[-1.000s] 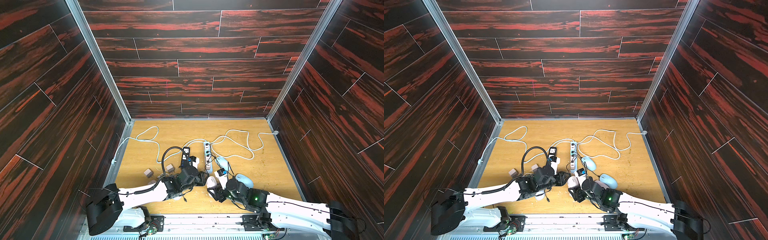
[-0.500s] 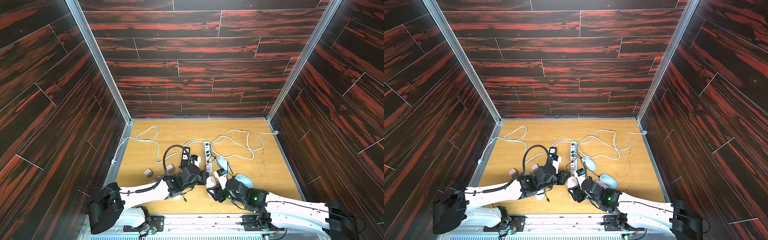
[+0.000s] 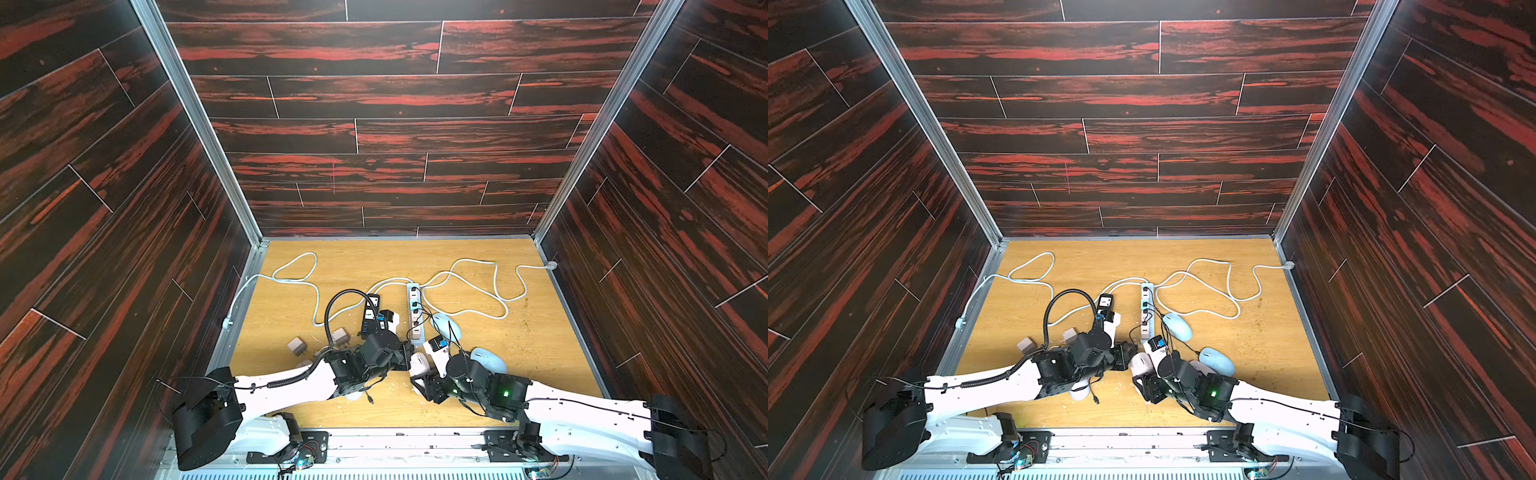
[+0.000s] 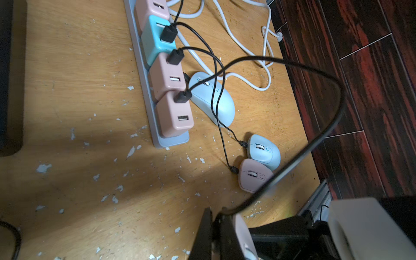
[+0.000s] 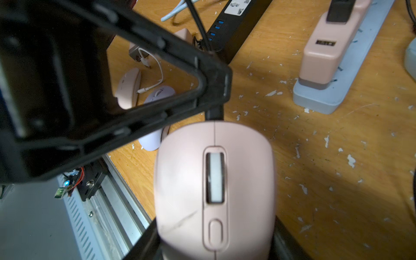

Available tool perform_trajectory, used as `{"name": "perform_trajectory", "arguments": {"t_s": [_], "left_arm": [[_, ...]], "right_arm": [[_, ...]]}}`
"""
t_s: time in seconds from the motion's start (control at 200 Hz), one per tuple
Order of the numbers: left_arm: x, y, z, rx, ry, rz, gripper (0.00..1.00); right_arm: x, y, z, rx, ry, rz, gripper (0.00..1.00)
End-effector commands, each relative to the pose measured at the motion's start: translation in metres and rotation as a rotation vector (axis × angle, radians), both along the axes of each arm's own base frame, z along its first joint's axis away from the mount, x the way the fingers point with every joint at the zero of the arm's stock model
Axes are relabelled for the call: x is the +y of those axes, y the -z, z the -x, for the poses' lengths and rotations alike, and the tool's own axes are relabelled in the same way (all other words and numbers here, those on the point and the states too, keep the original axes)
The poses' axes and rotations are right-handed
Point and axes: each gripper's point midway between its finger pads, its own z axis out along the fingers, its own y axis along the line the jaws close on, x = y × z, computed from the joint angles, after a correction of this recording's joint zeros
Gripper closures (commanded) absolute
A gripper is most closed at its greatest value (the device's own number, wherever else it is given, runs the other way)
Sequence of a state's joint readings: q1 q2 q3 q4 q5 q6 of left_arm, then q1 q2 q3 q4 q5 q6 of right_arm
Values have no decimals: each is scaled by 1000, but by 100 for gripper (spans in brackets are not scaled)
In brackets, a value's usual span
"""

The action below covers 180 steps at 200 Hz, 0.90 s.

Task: Unplug the wireless mouse
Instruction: Remove the power cord from the mouse, then place the mouse at the center of the board.

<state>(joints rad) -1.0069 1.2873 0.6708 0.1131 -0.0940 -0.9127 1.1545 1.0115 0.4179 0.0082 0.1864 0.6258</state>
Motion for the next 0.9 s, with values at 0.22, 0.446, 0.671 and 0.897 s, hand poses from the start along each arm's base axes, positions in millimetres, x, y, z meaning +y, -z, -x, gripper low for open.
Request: {"name": "perform_trajectory", "arguments": {"t_s": [0.22, 0.446, 0.671, 0.897], "left_arm": [[15, -43, -29, -81, -63, 56, 100], [20, -48, -34, -87, -76, 65, 100], [23, -50, -37, -68, -68, 79, 100], [32, -59, -39, -44, -73, 122, 100]], "right_arm": [[-4, 25, 15, 117, -17, 69, 100], [-3, 31, 21, 145, 13, 93, 100], [6, 19, 14, 221, 234, 91, 100], [52, 28, 21, 301, 270, 148, 100]]}}
